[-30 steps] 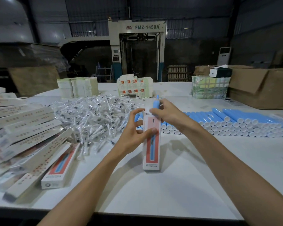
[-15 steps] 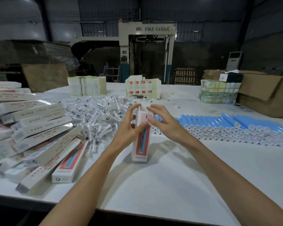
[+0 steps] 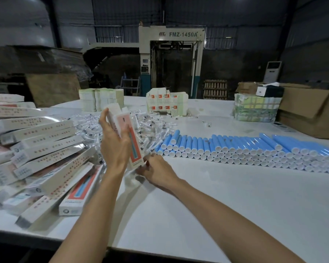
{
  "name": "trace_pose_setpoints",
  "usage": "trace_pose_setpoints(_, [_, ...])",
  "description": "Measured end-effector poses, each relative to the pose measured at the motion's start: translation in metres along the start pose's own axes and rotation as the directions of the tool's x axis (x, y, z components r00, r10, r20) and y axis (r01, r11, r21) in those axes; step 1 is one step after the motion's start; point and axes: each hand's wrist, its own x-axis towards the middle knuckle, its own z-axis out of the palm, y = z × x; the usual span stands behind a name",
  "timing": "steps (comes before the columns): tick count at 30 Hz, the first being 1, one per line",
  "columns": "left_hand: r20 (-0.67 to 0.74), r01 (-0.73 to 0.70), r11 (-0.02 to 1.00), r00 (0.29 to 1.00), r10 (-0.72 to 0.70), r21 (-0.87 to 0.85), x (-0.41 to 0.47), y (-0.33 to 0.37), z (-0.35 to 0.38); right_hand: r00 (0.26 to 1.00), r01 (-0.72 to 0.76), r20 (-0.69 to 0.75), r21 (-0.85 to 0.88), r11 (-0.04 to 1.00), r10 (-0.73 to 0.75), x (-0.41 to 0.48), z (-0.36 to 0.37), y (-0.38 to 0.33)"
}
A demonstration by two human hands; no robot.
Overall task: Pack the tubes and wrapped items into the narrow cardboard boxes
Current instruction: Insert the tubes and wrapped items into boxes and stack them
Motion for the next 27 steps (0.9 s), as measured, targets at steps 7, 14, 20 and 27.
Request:
trace_pose_setpoints(7, [0.044, -0.015, 0.999, 0.999, 0.013, 0.043, -0.007, 0.004, 0.002, 0.995, -0.014, -0.098, 0.021, 1.0, 0.016, 0.008, 0.011, -0.008])
trace_pose_setpoints(14, [0.083, 0.153, 0.978, 0.986, -0.142, -0.143, -0.006, 0.006, 0.008, 0.942, -0.118, -0.25, 0.381, 0.917, 0.225, -0.014, -0.053, 0.03])
trace_pose_setpoints(20, [0.334, 0.271, 0.911, 0.929, -0.163, -0.311, -0.028, 0.022, 0.025, 0.835, 0.017, -0.406, 0.693, 0.72, 0.372, -0.061, -0.127, 0.083])
trace_pose_setpoints(27, [0.61, 0.261, 0.926, 0.791, -0.042, -0.274, -0.076, 0.048, 0.053, 0.684, 0.281, -0.501, 0.852, 0.442, 0.53, -0.073, -0.166, 0.101])
